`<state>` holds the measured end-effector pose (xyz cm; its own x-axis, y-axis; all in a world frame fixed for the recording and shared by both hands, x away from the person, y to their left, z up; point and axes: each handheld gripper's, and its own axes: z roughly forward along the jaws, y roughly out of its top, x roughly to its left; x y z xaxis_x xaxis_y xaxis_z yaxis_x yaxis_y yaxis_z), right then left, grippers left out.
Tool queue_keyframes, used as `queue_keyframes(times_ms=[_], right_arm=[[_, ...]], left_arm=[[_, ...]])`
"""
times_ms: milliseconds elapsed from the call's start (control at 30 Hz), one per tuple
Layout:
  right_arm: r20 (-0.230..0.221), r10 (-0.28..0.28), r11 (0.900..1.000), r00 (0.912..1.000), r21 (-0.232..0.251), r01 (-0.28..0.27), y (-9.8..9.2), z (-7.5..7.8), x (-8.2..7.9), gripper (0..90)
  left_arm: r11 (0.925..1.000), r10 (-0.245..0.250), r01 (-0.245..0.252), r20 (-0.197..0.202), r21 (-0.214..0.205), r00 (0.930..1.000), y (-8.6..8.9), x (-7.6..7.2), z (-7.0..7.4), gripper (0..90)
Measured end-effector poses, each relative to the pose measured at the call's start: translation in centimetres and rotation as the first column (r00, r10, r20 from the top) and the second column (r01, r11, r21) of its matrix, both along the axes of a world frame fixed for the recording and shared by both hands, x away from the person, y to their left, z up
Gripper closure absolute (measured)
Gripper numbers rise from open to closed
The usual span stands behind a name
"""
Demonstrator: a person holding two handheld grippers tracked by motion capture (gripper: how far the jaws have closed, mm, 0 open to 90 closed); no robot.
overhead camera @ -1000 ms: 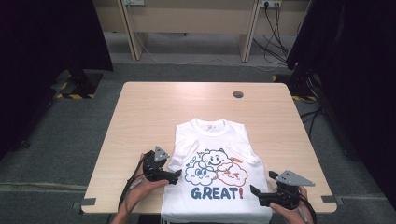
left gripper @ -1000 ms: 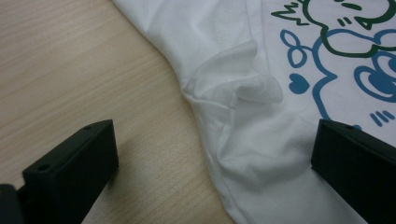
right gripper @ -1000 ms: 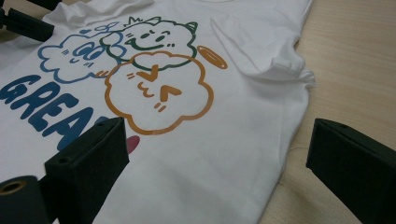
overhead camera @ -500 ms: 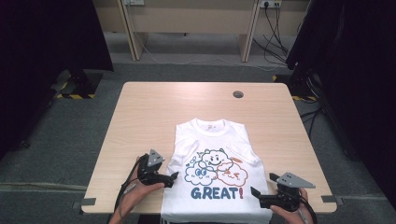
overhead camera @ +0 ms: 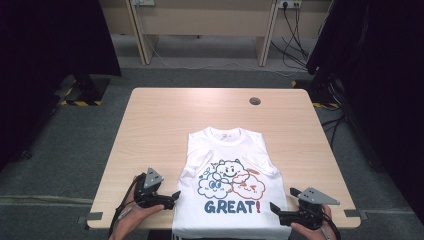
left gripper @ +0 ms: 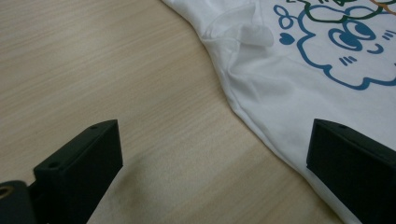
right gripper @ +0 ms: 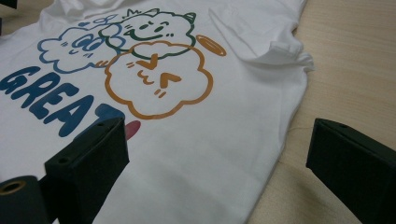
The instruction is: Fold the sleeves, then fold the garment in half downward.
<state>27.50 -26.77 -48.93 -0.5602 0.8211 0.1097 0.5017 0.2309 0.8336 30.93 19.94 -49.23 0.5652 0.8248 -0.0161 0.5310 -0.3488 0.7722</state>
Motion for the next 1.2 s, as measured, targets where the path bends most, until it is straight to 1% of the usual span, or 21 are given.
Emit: queue_keyframes(times_ms=[133,200,333,567,667,1067,1200], right_arm=[[0.001,-0.001,1.0000,1.0000,0.002,0.001,-0.1,0.0,-0.2,5.6],[0.002,-0.002,1.0000,1.0000,0.003,0.002,-0.1,0.1,-0.3,5.6],[0.003,-0.003,1.0000,1.0000,0.005,0.003,-0.1,0.1,-0.4,5.6],[0.003,-0.001,1.0000,1.0000,0.005,0.001,-0.2,0.0,-0.7,5.6],[0.006,-0.001,1.0000,1.0000,0.008,0.001,-0.2,0.1,-0.8,5.6],[0.010,-0.015,0.9998,0.9998,0.014,0.014,-0.7,0.0,-1.2,5.6],[0.013,-0.017,0.9996,0.9998,0.021,0.017,-0.8,0.2,-1.3,5.6]], left_arm=[[0.9999,0.008,-0.008,-0.007,0.012,0.9999,0.3,-0.7,-0.3,2.9],[0.9997,0.017,-0.017,0.003,0.017,0.9999,0.5,-1.1,-0.3,2.9],[0.9996,0.013,-0.013,-0.013,0.024,0.9998,0.9,-1.8,-0.6,2.9],[0.9995,0.030,-0.030,-0.006,0.012,0.9995,1.5,-2.7,-0.9,2.2],[0.9996,0.027,-0.027,-0.002,0.010,0.9996,1.6,-3.1,-1.0,2.0],[0.9995,0.032,-0.032,0.012,0.002,0.9994,1.6,-3.3,-1.1,1.2],[0.9995,0.031,-0.031,0.008,0.005,0.9995,1.6,-3.3,-1.1,1.1]])
